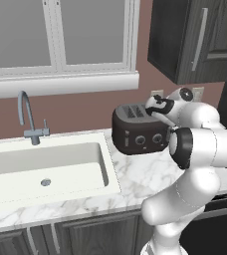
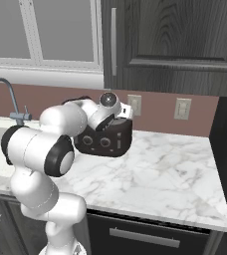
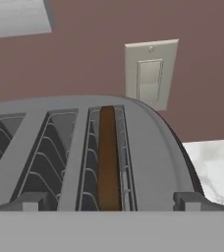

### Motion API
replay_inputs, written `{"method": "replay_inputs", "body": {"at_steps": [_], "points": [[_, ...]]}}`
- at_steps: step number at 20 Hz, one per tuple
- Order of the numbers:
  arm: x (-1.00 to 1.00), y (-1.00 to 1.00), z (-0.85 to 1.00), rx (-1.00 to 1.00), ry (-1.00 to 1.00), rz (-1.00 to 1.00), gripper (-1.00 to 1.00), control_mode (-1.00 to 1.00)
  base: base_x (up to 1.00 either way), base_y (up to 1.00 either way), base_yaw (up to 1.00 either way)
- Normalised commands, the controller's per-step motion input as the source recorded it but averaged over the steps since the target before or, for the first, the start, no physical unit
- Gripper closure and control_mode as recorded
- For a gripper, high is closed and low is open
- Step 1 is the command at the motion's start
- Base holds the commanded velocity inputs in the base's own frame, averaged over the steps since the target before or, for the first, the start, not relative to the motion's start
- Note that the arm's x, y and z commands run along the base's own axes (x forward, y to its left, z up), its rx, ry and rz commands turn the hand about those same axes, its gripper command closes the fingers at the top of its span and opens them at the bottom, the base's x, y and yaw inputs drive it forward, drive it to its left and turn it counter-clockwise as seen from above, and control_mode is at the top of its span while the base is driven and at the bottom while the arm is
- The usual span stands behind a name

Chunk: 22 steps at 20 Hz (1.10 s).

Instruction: Start the toaster. Once the lever pops up, take the bread to the plate on the dining counter.

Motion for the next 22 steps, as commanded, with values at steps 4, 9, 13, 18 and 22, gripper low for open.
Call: {"method": "replay_inputs", "body": {"at_steps": [4,9,13,18,22], "points": [[0.0,0.0,-0.03,0.0,0.01,0.0,-1.0,-1.0,0.0,0.0,0.0],[0.0,0.0,-0.08,0.0,0.02,0.0,-1.0,-1.0,0.0,0.0,0.0],[0.0,0.0,-0.08,0.0,0.02,0.0,-1.0,-1.0,0.0,0.0,0.0],[0.0,0.0,-0.04,0.0,0.01,0.0,-1.0,-1.0,0.0,0.0,0.0],[0.02,0.0,-0.06,0.0,0.01,0.0,-1.0,-1.0,0.0,0.0,0.0]]}}
